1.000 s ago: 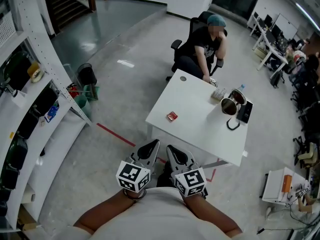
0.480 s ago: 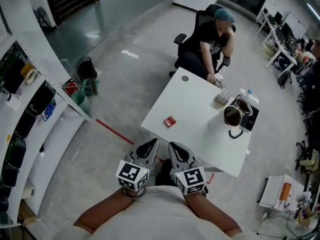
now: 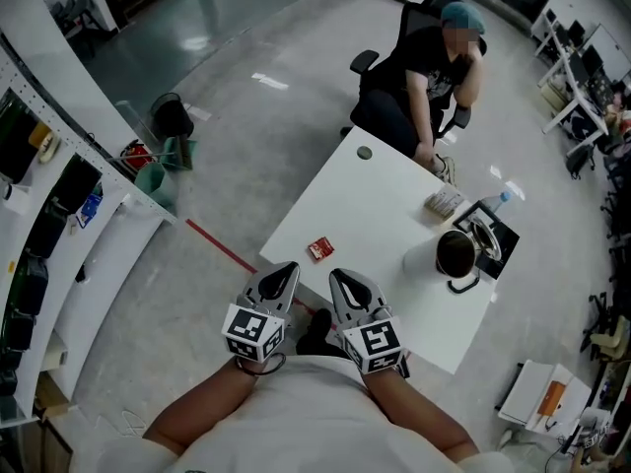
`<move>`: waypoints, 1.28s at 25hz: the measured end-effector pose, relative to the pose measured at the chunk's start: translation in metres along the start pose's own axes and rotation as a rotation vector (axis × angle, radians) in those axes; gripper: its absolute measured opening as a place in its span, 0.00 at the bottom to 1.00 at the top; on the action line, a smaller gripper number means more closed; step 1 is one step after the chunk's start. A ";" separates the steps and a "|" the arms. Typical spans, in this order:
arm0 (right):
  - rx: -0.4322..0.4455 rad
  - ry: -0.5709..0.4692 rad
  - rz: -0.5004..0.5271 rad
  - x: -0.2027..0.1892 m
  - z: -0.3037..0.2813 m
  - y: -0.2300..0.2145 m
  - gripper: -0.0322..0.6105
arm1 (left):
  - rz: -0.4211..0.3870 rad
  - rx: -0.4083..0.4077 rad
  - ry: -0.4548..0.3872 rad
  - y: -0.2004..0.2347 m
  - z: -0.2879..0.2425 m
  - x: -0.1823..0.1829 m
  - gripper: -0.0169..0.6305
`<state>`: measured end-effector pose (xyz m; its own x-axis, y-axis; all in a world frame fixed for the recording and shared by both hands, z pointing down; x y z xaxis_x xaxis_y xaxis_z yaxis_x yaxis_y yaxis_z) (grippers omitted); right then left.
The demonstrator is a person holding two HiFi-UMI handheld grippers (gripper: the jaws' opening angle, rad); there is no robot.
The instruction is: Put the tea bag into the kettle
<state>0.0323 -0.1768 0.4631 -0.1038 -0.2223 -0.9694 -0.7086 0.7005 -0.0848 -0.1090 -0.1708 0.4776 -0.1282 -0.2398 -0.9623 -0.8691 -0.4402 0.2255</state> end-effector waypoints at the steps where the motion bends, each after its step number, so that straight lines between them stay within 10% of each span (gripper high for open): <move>1: 0.009 0.007 -0.006 -0.002 -0.004 -0.008 0.07 | 0.008 0.013 0.007 0.002 -0.008 -0.002 0.04; 32: 0.099 0.332 -0.065 -0.128 -0.151 -0.075 0.37 | 0.099 -0.030 0.214 0.104 -0.109 -0.078 0.04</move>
<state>-0.0063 -0.3035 0.6286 -0.2931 -0.4657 -0.8350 -0.6520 0.7361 -0.1817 -0.1371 -0.2922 0.5921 -0.1049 -0.4594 -0.8820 -0.8423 -0.4304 0.3243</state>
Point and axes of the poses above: the fingertips, and each gripper's own axes: z backward along the fingers, y to its left, x out of its top, the point moved 6 cm from there along z, backward along the fingers, and after that the axes turned 5 degrees about -y, right-handed, at the moved point
